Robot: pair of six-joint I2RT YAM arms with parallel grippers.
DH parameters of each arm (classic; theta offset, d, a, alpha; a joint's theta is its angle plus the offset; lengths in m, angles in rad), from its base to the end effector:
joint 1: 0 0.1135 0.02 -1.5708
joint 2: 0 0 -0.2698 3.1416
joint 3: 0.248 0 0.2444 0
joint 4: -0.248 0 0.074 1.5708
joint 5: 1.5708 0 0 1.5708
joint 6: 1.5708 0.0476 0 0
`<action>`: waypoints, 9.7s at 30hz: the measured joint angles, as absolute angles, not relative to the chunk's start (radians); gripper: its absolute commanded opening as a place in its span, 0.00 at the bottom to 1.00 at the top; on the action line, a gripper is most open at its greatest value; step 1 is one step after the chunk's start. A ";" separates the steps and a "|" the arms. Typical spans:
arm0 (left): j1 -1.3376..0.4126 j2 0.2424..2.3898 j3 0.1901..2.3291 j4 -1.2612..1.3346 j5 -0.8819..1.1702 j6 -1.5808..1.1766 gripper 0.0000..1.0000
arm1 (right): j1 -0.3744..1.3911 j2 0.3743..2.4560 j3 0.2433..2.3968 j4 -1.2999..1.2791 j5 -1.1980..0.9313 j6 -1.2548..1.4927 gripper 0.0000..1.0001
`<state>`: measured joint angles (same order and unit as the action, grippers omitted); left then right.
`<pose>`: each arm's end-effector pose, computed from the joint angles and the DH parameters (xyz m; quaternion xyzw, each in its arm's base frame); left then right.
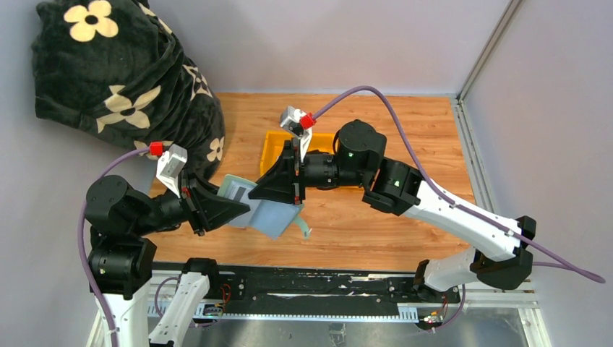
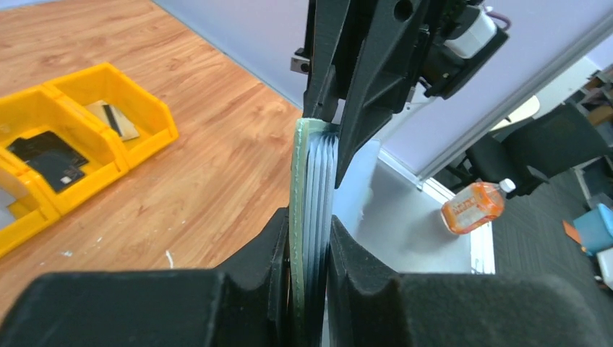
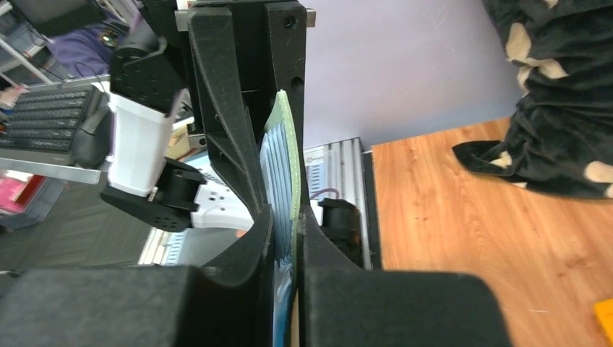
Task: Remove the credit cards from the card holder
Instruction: Remove the credit card from the card holder.
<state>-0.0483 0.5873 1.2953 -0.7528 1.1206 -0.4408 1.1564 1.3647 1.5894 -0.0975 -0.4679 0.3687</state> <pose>0.0289 -0.0443 0.4584 0.2408 0.6721 -0.5144 0.4750 0.1003 0.2814 0.5036 -0.4073 0.5268 0.6151 0.4222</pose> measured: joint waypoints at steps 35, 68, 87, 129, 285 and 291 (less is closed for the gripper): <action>-0.049 0.571 1.252 -0.490 1.188 -0.696 0.10 | 1.053 1.199 1.317 0.191 -0.709 0.511 0.00; -0.055 0.537 1.358 -0.700 0.943 -0.447 0.00 | 1.053 1.214 1.240 0.375 -0.769 0.630 0.57; -0.055 0.542 1.334 -0.678 0.854 -0.456 0.00 | 1.053 1.228 1.232 0.374 -0.778 0.656 0.54; -0.049 0.543 1.285 -0.609 0.894 -0.467 0.65 | 1.094 1.311 1.356 0.042 -0.399 0.718 0.00; -0.050 0.480 1.005 -0.429 0.673 -0.718 0.00 | 1.007 1.396 1.299 0.277 -0.582 0.823 0.57; -0.050 0.480 1.005 -0.412 0.702 -0.728 0.00 | 1.008 1.396 1.303 0.294 -0.549 0.837 0.55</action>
